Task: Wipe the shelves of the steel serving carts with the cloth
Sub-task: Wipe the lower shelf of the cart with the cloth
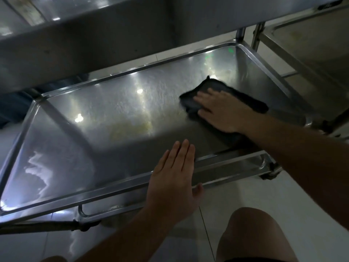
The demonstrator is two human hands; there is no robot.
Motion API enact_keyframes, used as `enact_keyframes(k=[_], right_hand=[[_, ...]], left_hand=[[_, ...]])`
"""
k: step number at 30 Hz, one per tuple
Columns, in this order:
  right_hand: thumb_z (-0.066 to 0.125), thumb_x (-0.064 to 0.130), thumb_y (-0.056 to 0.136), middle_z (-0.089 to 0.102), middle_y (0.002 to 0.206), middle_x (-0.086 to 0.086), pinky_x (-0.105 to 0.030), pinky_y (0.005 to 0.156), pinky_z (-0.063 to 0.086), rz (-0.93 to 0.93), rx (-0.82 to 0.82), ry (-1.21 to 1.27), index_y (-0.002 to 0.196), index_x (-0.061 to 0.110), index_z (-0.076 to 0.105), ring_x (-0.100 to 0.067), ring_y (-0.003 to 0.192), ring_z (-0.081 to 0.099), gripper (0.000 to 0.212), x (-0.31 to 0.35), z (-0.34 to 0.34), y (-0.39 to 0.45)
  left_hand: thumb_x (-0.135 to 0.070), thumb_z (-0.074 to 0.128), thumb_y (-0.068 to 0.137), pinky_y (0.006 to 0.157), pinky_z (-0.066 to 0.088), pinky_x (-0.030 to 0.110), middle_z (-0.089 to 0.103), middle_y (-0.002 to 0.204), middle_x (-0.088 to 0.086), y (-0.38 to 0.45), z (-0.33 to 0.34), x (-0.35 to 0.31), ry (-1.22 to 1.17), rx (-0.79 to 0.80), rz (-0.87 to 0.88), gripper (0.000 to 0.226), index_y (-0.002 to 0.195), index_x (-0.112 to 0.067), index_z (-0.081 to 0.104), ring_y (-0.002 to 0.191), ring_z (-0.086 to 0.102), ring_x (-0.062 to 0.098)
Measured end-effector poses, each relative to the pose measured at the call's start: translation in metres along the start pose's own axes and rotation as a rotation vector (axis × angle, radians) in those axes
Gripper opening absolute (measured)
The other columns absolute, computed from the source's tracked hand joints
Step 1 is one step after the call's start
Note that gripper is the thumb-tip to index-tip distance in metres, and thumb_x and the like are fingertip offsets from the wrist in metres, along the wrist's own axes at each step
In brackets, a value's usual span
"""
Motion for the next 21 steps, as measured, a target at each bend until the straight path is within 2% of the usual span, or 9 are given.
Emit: enact_keyframes(k=[2,4,6,9,12,14,17,21], right_hand=[[0.014,0.068,0.101,0.010,0.167,0.022,-0.034,0.127,0.006,-0.201,0.036,0.009,0.163,0.039,0.019,-0.007,0.157,0.004,0.068,-0.001,0.002,-0.032],[0.016,0.070,0.101,0.016,0.165,0.022,-0.030,0.126,0.005,-0.263,0.036,0.004,0.162,0.038,0.025,-0.006,0.157,0.007,0.069,-0.026,-0.003,-0.054],[0.024,0.065,0.102,0.023,0.167,0.011,-0.035,0.125,0.010,-0.142,-0.011,-0.018,0.161,0.030,0.030,-0.016,0.157,0.016,0.069,-0.065,-0.009,-0.054],[0.031,0.056,0.104,0.022,0.171,0.001,-0.047,0.126,0.012,0.219,-0.083,-0.025,0.162,0.028,0.027,-0.026,0.157,0.017,0.064,-0.112,-0.016,-0.026],[0.023,0.058,0.103,0.017,0.171,0.000,-0.053,0.126,0.007,0.432,-0.089,-0.001,0.162,0.027,0.024,-0.029,0.157,0.013,0.067,-0.113,-0.018,0.018],[0.021,0.057,0.102,0.015,0.172,0.001,-0.055,0.126,0.005,0.478,-0.077,0.073,0.162,0.025,0.023,-0.030,0.157,0.011,0.069,-0.089,-0.019,0.051],[0.024,0.054,0.105,0.012,0.173,0.004,-0.051,0.127,0.006,0.351,-0.057,0.089,0.164,0.025,0.020,-0.027,0.158,0.010,0.066,-0.032,-0.017,0.085],[0.031,0.054,0.107,0.021,0.170,0.011,-0.044,0.127,0.012,-0.054,-0.047,0.061,0.162,0.034,0.026,-0.018,0.157,0.016,0.059,0.046,-0.002,0.072]], left_hand=[[-0.053,0.064,0.088,0.128,0.028,0.046,0.026,0.172,0.012,-0.001,0.002,0.001,0.007,-0.005,0.004,0.095,0.164,-0.006,0.031,0.161,0.021,0.026],[-0.054,0.063,0.088,0.129,0.025,0.044,0.023,0.173,0.011,-0.002,0.002,0.001,0.019,0.000,0.007,0.096,0.165,-0.007,0.029,0.161,0.019,0.025],[-0.056,0.061,0.088,0.129,0.023,0.043,0.022,0.173,0.010,-0.002,0.001,0.002,0.033,0.010,0.009,0.096,0.165,-0.008,0.028,0.161,0.018,0.024],[-0.058,0.060,0.088,0.129,0.022,0.043,0.022,0.174,0.009,-0.001,0.000,0.001,0.043,0.020,-0.004,0.097,0.166,-0.010,0.027,0.161,0.018,0.023],[-0.060,0.059,0.087,0.128,0.022,0.043,0.023,0.174,0.008,0.000,0.001,0.001,0.046,0.028,-0.006,0.098,0.166,-0.010,0.027,0.161,0.018,0.023],[-0.060,0.059,0.087,0.128,0.023,0.043,0.023,0.174,0.008,0.000,0.003,0.002,0.051,0.028,-0.004,0.098,0.165,-0.011,0.027,0.161,0.017,0.023],[-0.062,0.057,0.087,0.128,0.021,0.043,0.022,0.174,0.008,0.000,0.006,0.003,0.057,0.023,0.002,0.099,0.166,-0.011,0.026,0.161,0.017,0.023],[-0.059,0.056,0.084,0.128,0.020,0.043,0.025,0.173,0.010,0.003,0.007,0.003,0.055,0.032,0.008,0.100,0.165,-0.010,0.026,0.161,0.020,0.024]])
Point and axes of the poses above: each hand's wrist, its own y-axis towards the middle knuckle, its own z-axis out of the palm, x = y × z, the point moved 1 cm from there along y, towards the middle knuckle
